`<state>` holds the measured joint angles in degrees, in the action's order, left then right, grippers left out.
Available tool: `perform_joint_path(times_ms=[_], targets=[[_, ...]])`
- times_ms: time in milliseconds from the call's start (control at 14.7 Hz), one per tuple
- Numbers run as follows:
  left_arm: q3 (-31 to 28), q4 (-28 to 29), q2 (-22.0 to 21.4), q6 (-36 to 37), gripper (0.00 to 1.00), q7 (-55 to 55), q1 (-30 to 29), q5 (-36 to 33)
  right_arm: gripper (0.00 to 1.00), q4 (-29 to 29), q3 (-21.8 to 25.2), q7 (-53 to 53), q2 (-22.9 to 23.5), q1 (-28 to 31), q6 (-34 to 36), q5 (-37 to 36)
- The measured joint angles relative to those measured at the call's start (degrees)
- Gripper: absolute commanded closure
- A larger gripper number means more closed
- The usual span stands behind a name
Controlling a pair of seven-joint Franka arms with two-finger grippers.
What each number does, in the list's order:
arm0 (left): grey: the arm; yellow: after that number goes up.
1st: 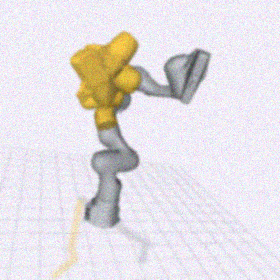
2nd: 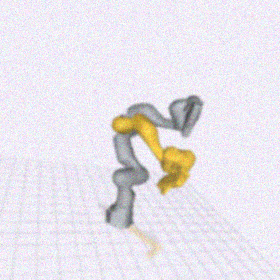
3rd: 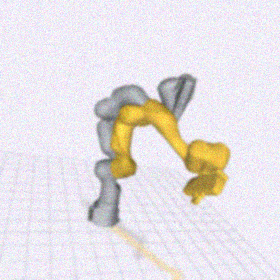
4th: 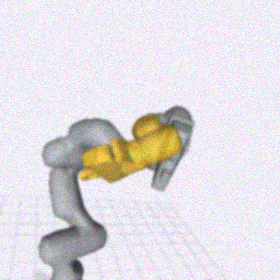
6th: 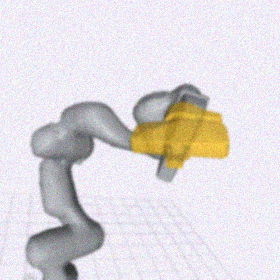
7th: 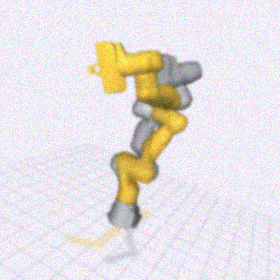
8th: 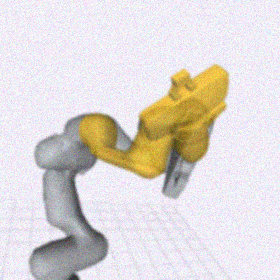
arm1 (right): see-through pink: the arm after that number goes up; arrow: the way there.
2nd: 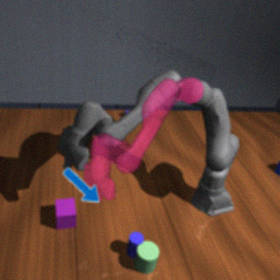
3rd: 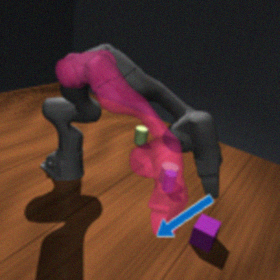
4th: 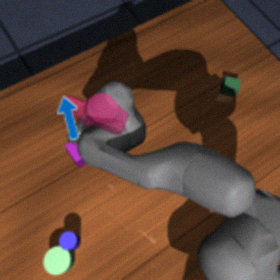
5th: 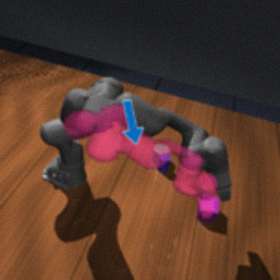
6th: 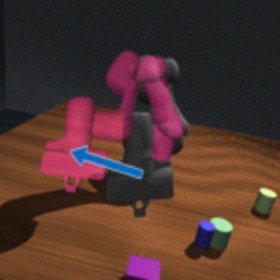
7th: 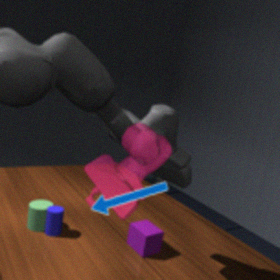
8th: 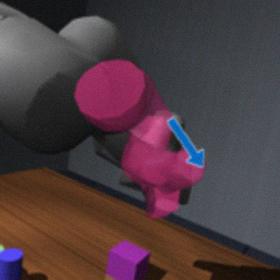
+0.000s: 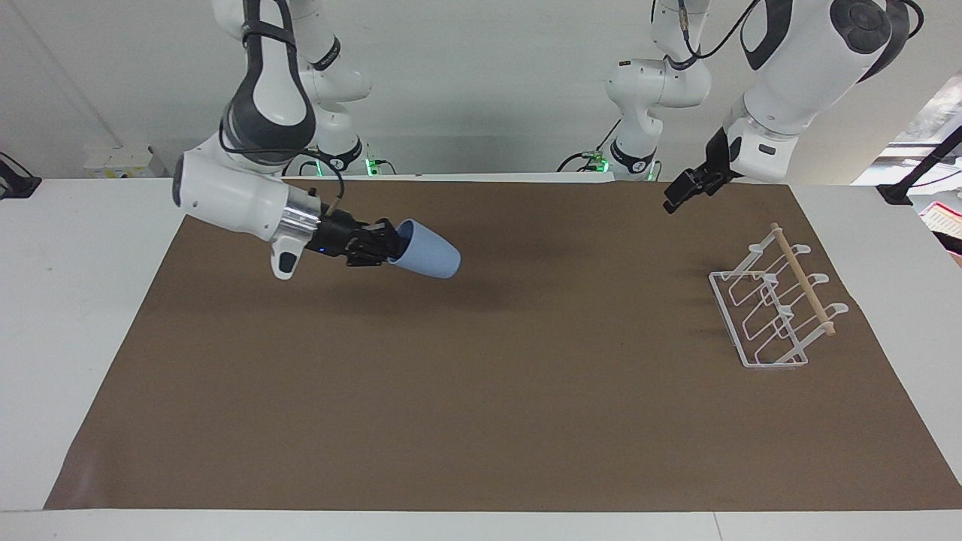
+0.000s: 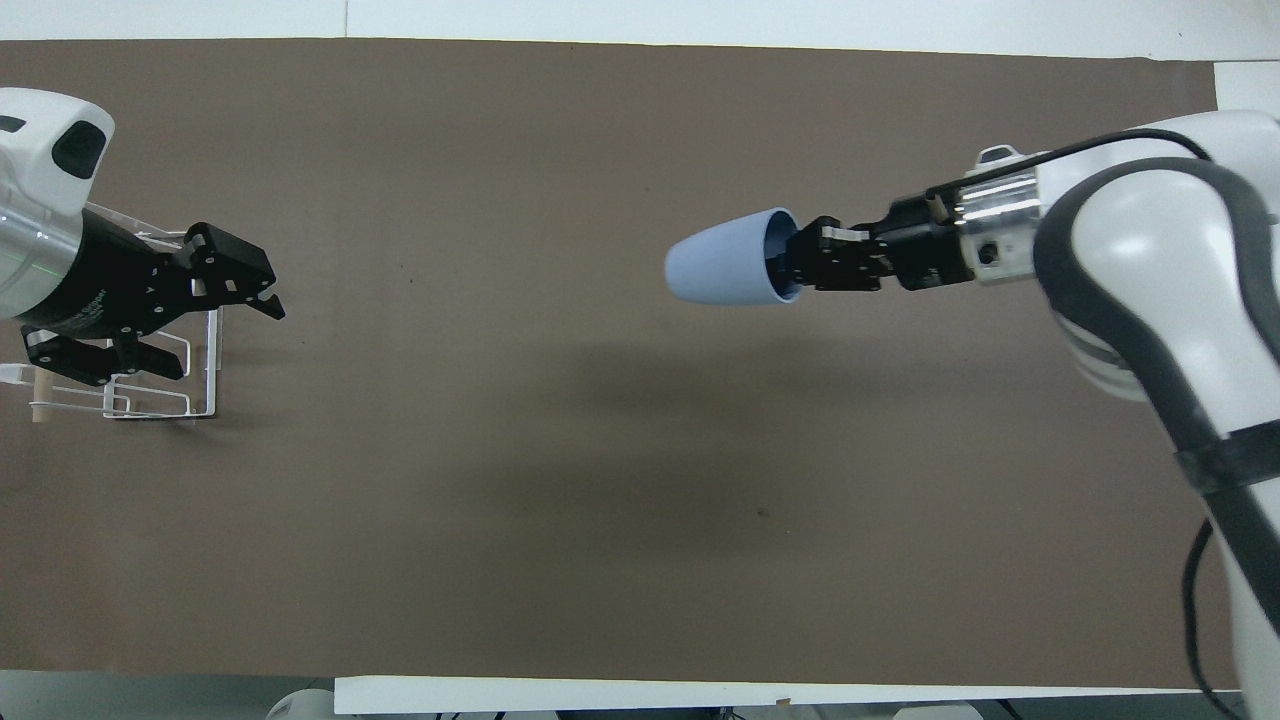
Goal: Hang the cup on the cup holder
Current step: 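Lift the cup with the right gripper while the left gripper approaches, then close the left gripper on the cup base held by the right gripper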
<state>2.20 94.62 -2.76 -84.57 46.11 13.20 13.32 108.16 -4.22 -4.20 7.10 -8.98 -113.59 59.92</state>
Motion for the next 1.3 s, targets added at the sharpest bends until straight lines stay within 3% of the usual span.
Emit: perform_joint_path(times_ms=[273,409,614,886,1295], targets=[[0.02,-3.57,0.13,-0.13,0.0,20.26,0.13,6.85,1.0,0.49,-0.17,10.23,0.52,-11.24,-10.87,6.58],[0.26,-4.21,0.35,-1.4,0.0,30.44,1.46,8.32,1.0,0.71,-0.15,13.85,0.57,-14.15,-12.64,9.48],[0.81,-1.33,0.34,-9.64,0.0,43.91,7.29,8.7,1.0,0.73,-0.11,18.24,0.57,-17.29,-13.57,10.8],[0.91,5.06,-0.4,-20.29,0.0,48.27,9.33,11.64,1.0,0.73,-0.01,19.69,0.57,-18.45,-13.75,10.84],[0.23,10.85,-0.71,-22.08,0.0,48.43,6.52,16.02,1.0,0.81,0.26,19.78,0.57,-18.42,-13.75,10.88]])
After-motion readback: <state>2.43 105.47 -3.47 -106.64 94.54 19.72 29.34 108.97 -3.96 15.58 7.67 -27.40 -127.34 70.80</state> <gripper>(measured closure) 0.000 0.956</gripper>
